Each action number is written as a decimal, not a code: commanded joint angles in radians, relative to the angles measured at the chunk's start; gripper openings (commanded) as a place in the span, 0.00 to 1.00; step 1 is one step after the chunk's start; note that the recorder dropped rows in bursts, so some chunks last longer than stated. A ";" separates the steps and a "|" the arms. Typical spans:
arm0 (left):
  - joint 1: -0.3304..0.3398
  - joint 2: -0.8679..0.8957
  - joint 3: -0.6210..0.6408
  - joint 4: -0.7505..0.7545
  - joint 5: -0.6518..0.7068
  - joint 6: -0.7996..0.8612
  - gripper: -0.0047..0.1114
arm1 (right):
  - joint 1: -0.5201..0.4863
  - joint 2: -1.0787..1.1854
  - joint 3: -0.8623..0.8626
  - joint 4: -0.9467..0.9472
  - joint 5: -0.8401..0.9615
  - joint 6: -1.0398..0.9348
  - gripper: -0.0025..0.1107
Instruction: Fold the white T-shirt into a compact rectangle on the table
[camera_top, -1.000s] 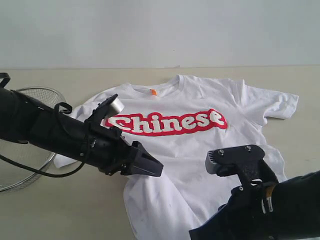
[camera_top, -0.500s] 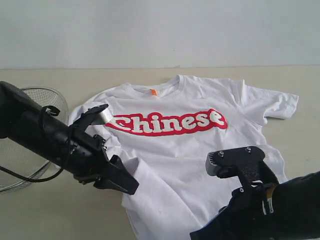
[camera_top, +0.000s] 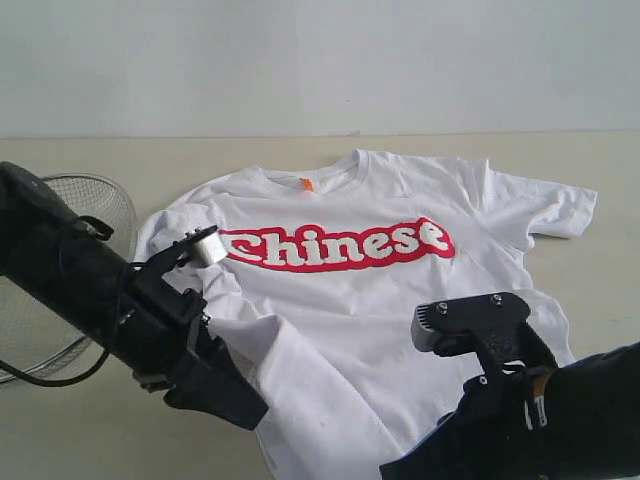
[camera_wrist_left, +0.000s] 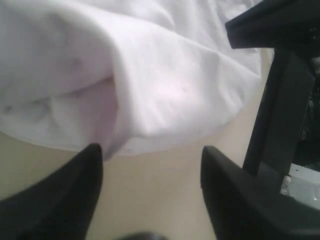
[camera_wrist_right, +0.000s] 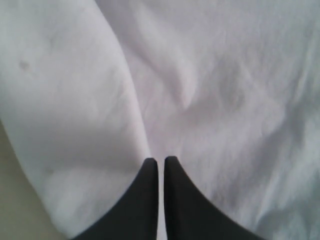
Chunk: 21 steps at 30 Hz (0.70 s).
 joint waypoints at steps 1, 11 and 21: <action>0.002 -0.011 -0.001 0.011 -0.031 0.047 0.52 | -0.003 0.001 0.006 0.000 0.001 -0.009 0.02; 0.002 0.041 -0.001 -0.039 -0.078 0.154 0.52 | -0.003 0.001 0.006 0.000 -0.001 -0.009 0.02; -0.007 0.044 -0.001 -0.076 -0.065 0.218 0.52 | -0.003 0.001 0.006 0.000 -0.010 -0.009 0.02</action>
